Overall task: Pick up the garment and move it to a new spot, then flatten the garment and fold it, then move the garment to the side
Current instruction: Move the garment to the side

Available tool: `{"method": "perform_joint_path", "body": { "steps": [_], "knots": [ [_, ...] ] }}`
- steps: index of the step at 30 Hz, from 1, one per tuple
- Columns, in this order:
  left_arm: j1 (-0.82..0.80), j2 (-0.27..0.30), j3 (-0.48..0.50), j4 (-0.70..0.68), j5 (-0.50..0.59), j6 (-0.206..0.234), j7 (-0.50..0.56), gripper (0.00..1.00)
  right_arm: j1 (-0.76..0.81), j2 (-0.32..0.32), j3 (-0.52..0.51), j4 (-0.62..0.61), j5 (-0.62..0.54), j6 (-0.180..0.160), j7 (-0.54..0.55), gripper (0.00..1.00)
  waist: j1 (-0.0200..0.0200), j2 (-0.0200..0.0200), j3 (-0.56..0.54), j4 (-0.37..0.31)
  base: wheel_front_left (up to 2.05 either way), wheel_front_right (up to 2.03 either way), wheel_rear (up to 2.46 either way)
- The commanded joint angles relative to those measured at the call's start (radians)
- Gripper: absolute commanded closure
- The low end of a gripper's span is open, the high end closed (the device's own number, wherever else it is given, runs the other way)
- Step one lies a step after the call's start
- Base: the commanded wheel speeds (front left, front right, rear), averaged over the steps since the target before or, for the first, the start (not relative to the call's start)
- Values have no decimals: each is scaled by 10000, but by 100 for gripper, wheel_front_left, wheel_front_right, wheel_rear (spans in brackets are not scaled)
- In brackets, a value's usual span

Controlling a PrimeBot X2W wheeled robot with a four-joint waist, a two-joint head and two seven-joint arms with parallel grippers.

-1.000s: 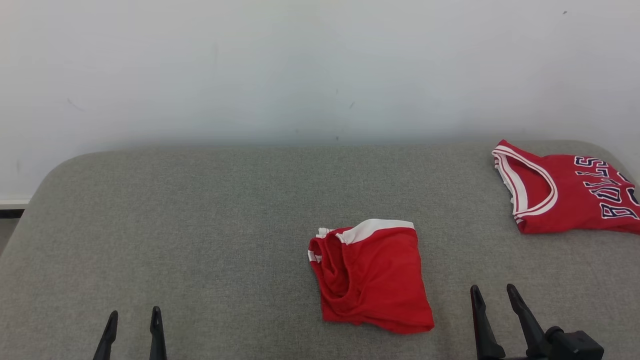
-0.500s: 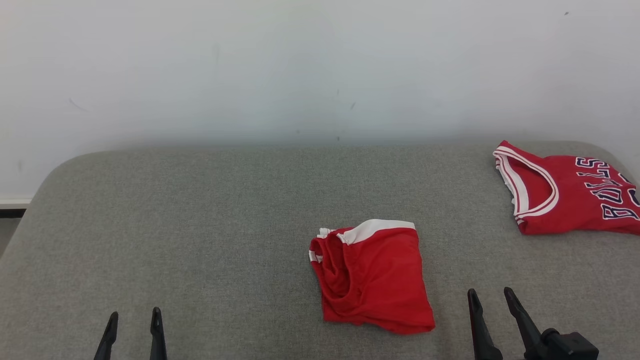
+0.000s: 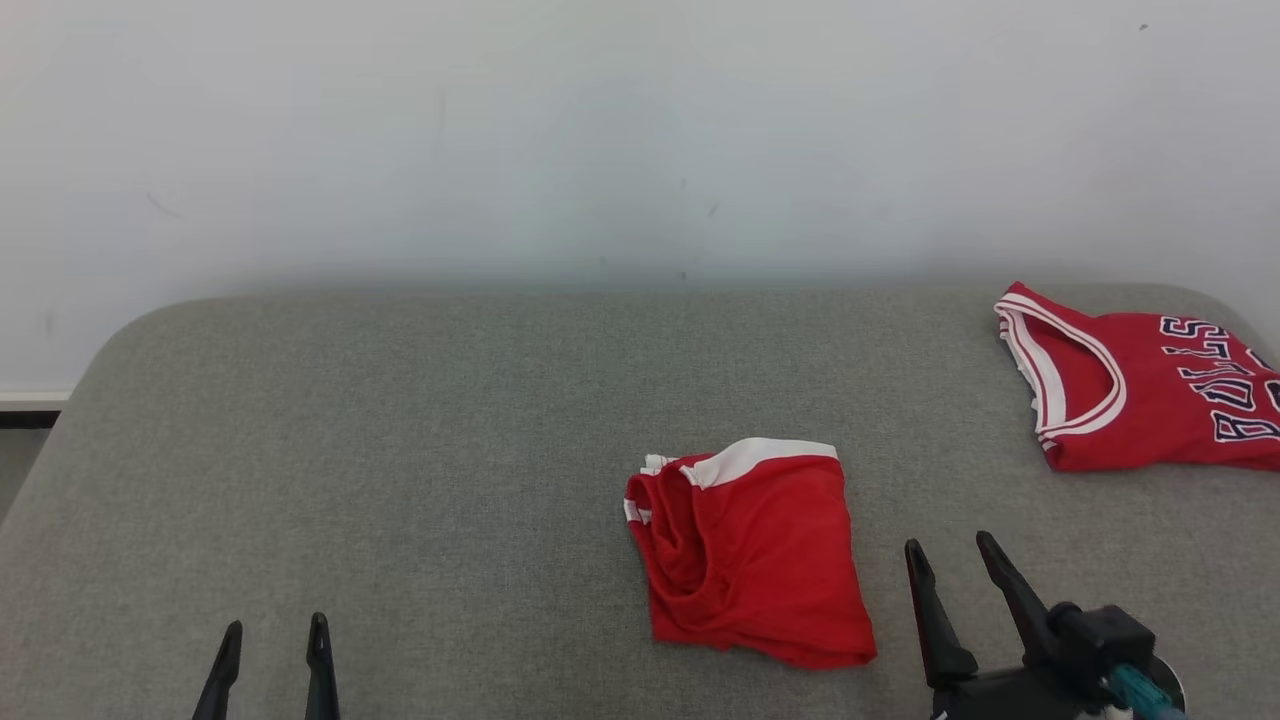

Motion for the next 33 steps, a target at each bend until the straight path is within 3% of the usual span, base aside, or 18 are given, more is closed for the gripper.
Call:
{"method": "perform_joint_path", "body": {
  "steps": [1,11,33],
  "knots": [
    [-97,-15,-39,23,24,27,-31,0,-372,-120,124,272,-50,-23,195,0,0,0,48,109,0,0,0],
    [-412,5,-386,207,21,-35,-31,0,-2269,-341,315,2544,13,-23,793,0,0,0,244,742,0,0,0],
    [-1057,15,-834,475,-127,-62,-31,0,-5064,166,-157,8431,397,-23,815,0,0,0,993,1574,0,0,0]
  ]
}}
